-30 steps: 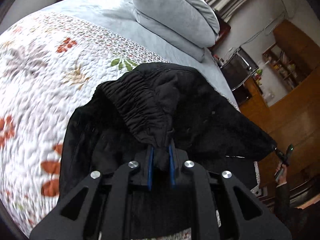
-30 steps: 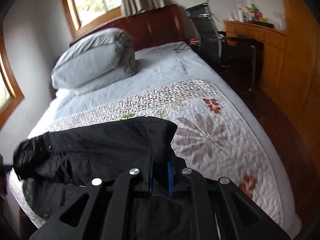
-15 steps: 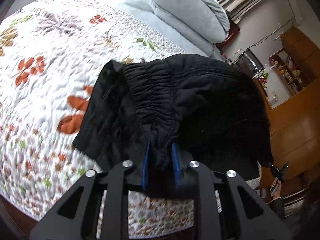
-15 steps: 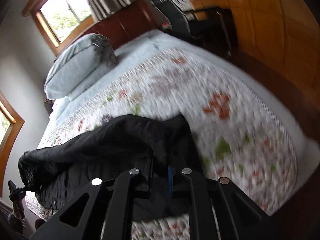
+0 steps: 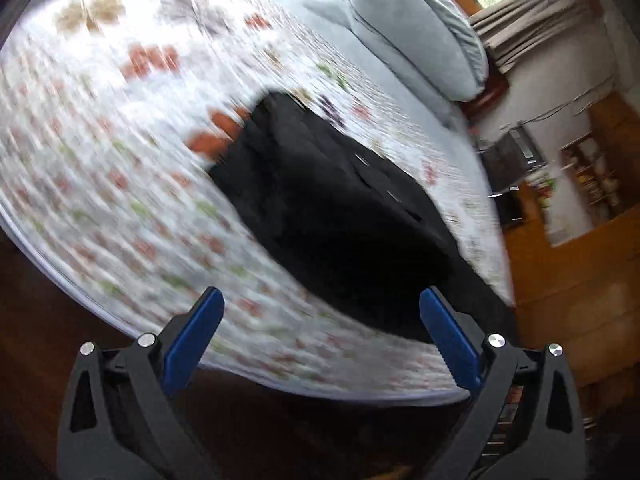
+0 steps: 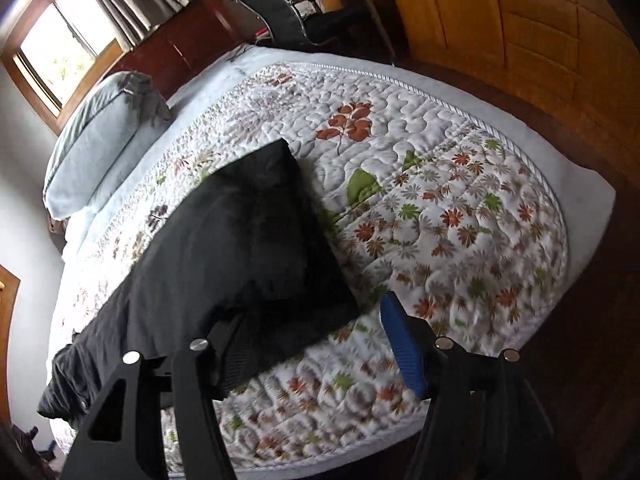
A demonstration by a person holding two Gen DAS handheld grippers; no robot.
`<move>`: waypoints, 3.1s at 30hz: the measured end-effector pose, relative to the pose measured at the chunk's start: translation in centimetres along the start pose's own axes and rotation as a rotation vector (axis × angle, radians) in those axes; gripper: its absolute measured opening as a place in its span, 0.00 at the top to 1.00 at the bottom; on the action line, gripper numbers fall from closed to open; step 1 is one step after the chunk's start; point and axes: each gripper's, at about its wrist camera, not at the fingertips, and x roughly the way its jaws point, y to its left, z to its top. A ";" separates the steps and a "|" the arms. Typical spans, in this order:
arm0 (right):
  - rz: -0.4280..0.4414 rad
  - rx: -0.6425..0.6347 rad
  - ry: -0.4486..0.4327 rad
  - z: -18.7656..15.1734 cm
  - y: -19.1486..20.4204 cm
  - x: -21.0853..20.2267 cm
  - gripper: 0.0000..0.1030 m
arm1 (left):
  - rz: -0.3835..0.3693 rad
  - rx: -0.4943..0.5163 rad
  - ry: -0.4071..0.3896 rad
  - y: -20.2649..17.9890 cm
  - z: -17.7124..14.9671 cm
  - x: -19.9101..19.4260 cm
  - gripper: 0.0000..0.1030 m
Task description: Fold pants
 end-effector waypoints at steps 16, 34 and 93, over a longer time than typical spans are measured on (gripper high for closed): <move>0.123 -0.037 -0.046 -3.8 5.3 -4.3 0.31 | -0.082 -0.521 0.021 0.4 4.3 8.6 0.07; 0.126 -0.036 0.021 -5.5 7.2 -0.8 0.26 | -0.036 0.018 -0.155 -3.7 7.8 7.8 0.88; 0.348 0.403 -0.014 -4.6 -3.0 0.9 0.41 | 0.495 0.242 -0.235 -9.1 -1.7 8.8 0.03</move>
